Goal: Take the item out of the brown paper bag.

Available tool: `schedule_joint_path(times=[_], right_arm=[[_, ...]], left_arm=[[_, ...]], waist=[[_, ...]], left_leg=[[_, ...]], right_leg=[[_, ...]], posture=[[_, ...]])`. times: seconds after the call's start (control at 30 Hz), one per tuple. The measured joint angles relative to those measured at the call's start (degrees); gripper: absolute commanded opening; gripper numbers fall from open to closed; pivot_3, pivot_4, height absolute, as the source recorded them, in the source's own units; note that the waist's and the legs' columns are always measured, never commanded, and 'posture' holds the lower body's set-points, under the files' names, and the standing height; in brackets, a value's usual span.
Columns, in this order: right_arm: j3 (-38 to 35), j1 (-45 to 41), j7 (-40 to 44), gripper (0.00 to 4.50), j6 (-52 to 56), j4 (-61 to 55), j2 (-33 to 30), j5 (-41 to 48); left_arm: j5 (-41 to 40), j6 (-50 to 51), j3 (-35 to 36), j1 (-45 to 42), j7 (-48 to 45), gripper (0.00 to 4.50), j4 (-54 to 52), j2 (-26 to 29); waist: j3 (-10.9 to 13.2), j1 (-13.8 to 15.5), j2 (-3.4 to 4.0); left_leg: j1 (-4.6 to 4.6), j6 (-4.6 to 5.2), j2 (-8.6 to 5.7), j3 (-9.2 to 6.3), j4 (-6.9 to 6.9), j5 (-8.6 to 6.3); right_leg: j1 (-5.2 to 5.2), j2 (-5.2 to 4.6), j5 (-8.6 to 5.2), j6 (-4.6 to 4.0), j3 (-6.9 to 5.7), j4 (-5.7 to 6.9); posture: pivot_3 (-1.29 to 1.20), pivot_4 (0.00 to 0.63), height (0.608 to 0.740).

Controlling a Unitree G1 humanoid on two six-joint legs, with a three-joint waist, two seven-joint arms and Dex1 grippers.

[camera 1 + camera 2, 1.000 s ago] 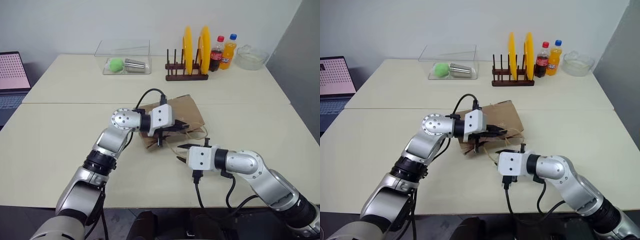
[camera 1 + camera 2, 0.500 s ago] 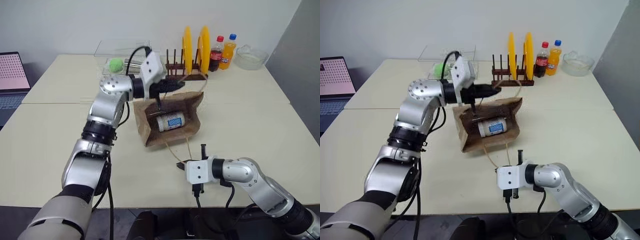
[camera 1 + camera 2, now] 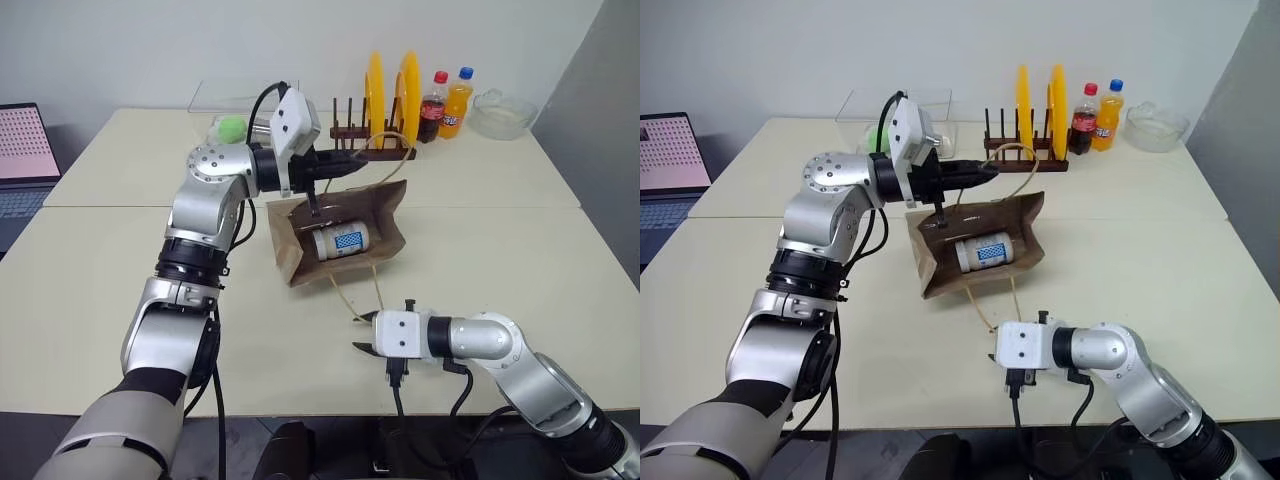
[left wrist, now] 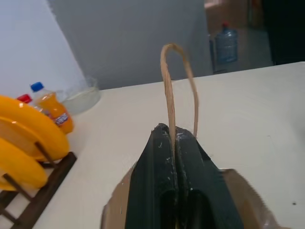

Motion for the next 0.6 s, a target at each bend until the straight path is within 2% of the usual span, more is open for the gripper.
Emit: schedule_joint_path(times=[0.13,0.23,0.33,0.43,0.6], right_arm=[[-7.0,-0.4,3.0,1.99,8.0,-5.0,-2.7,8.3],[-18.2,-0.9,8.0,1.99,16.2,-7.9,-9.4,18.8],[-26.8,-3.2,8.7,1.99,21.3,-7.8,-10.2,26.7],[-25.4,-7.8,4.8,1.99,21.0,-6.5,-6.7,27.7],[-10.9,-16.9,-2.4,1.99,12.3,3.0,-2.6,16.7]], left_arm=[[-0.1,1.1,0.0,1.0,-0.1,0.00,-2.6,0.2],[-0.1,1.2,-0.1,2.0,-0.1,0.00,-3.8,0.4],[-0.1,1.2,-0.1,2.1,-0.1,0.00,-4.0,0.7],[-0.2,1.2,-0.1,2.1,-0.2,0.00,-4.2,0.8],[-0.6,1.3,0.1,2.1,-0.1,0.00,-4.1,1.3]], waist=[[0.0,0.1,0.00],[0.0,0.2,-0.01],[0.0,0.1,-0.02],[0.0,-0.3,-0.01],[0.0,-0.6,-0.01]], left_leg=[[0.00,0.20,-0.02,0.01,0.04,-0.11],[-0.02,0.21,-0.04,0.00,0.09,-0.12],[0.04,0.22,-0.02,0.01,0.06,-0.13],[0.07,0.22,0.01,0.05,0.02,-0.12],[0.03,0.22,-0.01,0.06,0.04,-0.12]], right_leg=[[0.02,-0.03,0.00,0.00,0.00,0.00],[0.04,-0.05,0.01,0.00,-0.02,-0.01],[0.04,-0.03,0.00,0.00,-0.02,0.05],[0.01,-0.01,0.00,0.01,0.02,0.14],[-0.04,-0.02,0.00,0.00,0.03,0.15]], posture=[[0.00,0.150,0.740],[0.00,0.150,0.740],[0.00,0.150,0.740],[0.00,0.150,0.740],[0.00,0.150,0.740]])
